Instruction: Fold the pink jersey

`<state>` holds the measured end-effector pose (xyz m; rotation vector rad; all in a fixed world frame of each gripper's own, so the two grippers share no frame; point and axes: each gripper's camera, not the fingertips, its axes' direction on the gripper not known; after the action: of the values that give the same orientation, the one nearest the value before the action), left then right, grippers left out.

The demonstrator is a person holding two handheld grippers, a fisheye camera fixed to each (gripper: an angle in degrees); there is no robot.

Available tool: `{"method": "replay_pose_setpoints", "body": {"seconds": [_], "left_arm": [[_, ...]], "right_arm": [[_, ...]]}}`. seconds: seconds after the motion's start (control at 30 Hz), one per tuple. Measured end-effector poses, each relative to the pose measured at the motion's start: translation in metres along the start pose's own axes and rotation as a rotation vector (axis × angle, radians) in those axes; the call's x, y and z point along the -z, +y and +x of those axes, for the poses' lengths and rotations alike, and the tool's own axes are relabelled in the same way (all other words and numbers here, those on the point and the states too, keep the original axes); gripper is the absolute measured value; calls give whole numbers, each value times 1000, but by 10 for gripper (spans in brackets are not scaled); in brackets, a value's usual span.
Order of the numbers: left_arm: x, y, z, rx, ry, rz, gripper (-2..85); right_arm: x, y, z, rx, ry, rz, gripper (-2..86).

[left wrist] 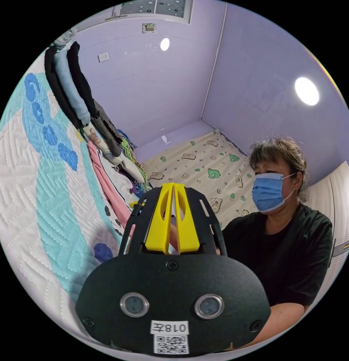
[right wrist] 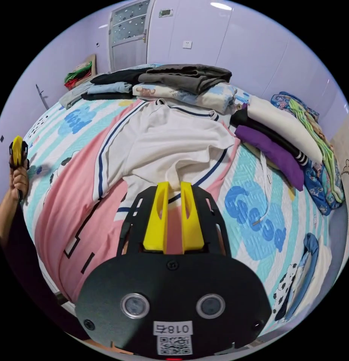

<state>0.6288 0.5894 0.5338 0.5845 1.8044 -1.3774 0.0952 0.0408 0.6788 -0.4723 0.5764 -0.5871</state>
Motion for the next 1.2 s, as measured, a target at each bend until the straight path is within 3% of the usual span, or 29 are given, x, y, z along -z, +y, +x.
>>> {"method": "replay_pose_setpoints", "body": {"seconds": [0.27, 0.47, 0.63, 0.73, 0.97, 1.13, 1.2], "left_arm": [[4, -24, 25, 0, 7, 5, -10], [4, -46, 47, 3, 28, 21, -10], [-2, -66, 75, 0, 85, 29, -10], [-20, -80, 103, -7, 112, -65, -9], [-105, -69, 224, -74, -72, -620, 2], [-145, -35, 295, -30, -242, -743, 29], [-160, -2, 314, 21, -389, -824, 43]], "right_arm": [[21, -1, 9, -95, 21, 43, 15], [-30, 18, 47, -258, -101, -120, 59], [-4, 48, 53, -364, -163, -5, 78], [20, 71, 31, -316, -267, 33, 76], [43, 139, -55, -75, -503, 5, 65], [27, 173, -89, -50, -539, -69, 69], [23, 180, -87, -51, -510, -102, 73]]}}
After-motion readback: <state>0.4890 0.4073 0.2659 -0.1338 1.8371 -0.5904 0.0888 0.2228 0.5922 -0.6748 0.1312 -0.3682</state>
